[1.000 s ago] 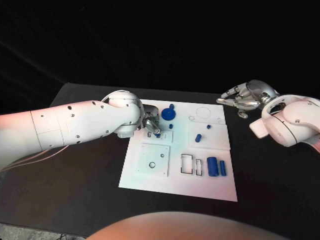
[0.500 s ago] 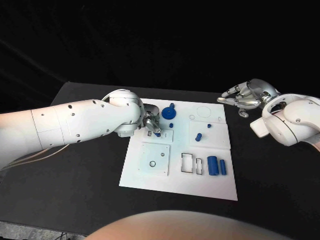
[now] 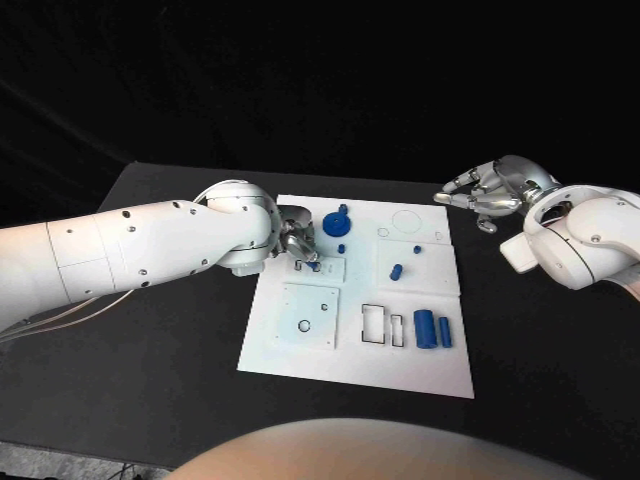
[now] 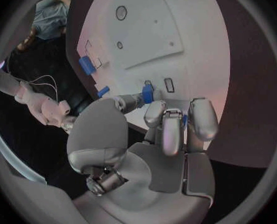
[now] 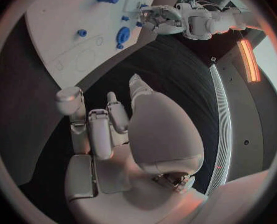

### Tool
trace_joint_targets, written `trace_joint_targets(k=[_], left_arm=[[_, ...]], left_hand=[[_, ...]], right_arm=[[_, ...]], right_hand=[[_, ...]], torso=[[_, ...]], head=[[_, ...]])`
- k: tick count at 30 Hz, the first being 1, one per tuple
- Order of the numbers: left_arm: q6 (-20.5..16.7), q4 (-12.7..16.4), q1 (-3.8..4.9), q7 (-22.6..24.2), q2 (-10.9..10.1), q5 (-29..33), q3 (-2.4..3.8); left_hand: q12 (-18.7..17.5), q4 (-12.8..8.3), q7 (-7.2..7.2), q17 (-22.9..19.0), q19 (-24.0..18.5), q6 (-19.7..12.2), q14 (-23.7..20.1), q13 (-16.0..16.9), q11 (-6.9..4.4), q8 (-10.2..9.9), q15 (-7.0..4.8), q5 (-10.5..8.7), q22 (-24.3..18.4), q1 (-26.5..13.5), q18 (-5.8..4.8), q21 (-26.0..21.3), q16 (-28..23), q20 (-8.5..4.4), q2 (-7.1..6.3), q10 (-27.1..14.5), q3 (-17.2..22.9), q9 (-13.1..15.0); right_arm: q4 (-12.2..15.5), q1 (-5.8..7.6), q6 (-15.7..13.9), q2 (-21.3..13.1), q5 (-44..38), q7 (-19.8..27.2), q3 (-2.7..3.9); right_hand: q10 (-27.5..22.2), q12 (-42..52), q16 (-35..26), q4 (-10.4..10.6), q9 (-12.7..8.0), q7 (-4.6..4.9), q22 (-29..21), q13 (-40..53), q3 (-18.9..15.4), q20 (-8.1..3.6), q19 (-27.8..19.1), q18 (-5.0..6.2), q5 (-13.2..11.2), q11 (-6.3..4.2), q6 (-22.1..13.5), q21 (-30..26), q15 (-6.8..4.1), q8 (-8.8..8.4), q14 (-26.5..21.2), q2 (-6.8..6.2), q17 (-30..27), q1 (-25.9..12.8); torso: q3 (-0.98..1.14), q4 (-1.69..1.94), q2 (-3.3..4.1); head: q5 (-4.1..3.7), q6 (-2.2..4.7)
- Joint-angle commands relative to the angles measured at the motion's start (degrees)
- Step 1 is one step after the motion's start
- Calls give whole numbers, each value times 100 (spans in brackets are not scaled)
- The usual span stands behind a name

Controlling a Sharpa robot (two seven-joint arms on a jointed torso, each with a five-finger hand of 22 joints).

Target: Assemble the parts on the task board

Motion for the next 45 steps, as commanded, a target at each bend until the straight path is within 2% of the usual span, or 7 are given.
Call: trace_joint_targets(k=[1,10,21,24,28,32,45], left_arm=[[-563,65,-20,63,-44,313,6],[-975,187,-99,125,-184,514,8],[-1110,204,-175,156,-153,330,-6],[-1116,180,-186,157,-130,289,-11],[-1095,149,-191,150,-104,266,-14],[-1030,132,-193,134,-84,254,-16],[-535,91,-193,63,-50,-52,-16]], left_hand=[[41,-597,-247,1095,63,203,474,13,3,40,-27,19,19,77,-38,40,27,0,131,57,594,366],[76,-595,-249,1096,103,217,474,64,2,50,-29,17,89,65,-51,71,27,-5,134,91,595,368],[94,-601,-254,1095,128,229,474,86,-2,58,-33,17,130,59,-59,90,26,-9,127,109,596,371],[103,-602,-254,1095,137,231,474,101,-2,60,-33,16,144,57,-62,96,26,-10,124,118,596,372],[119,-602,-257,1093,140,236,473,122,-4,65,-35,16,149,49,-62,99,25,-11,115,133,593,373],[123,-602,-260,1094,144,242,473,122,-7,71,-37,15,151,35,-63,102,25,-14,96,138,586,376],[90,-573,-270,1092,165,261,473,48,-13,89,-43,12,188,-25,-70,120,24,-19,49,113,546,382]], right_arm=[[-3,-3,29,-10,-64,-5,1],[-11,-8,31,-43,-64,-10,1],[-17,-20,44,-65,-64,-17,0],[-19,-23,48,-66,-64,-18,0],[-18,-25,52,-60,-64,-19,0],[-18,-26,52,-56,-64,-20,0],[-21,-29,51,-45,-64,-20,0]], right_hand=[[-40,-33,-18,-15,7,-6,11,-5,-12,8,-33,33,12,-7,-38,-3,23,22,216,36,144,37],[-40,-33,-18,-15,7,-6,11,-5,-12,8,-33,33,12,-7,-38,-3,23,22,216,36,144,37],[-33,-24,-7,-18,9,-6,26,3,-11,8,-21,29,13,-8,-40,12,22,31,222,39,167,48],[-29,-19,0,-18,9,-7,39,8,-11,8,-11,26,13,-8,-40,27,22,32,227,40,183,49],[-29,-19,0,-18,9,-7,39,8,-11,8,-11,26,13,-8,-40,27,22,32,227,40,183,49],[-29,-19,0,-18,9,-7,39,8,-11,8,-11,26,13,-8,-40,27,22,32,227,40,183,49],[-33,-22,-5,-17,11,-8,28,1,-12,7,-16,29,12,-9,-39,12,22,40,224,43,171,52]], torso=[[-3,14,2],[2,12,-9],[4,0,-10],[0,2,-9],[6,-4,-7],[1,-3,0],[0,5,2]], head=[[-35,-14],[-38,-15],[-34,3],[-35,-11],[-20,-8],[-17,-8],[-9,-47]])
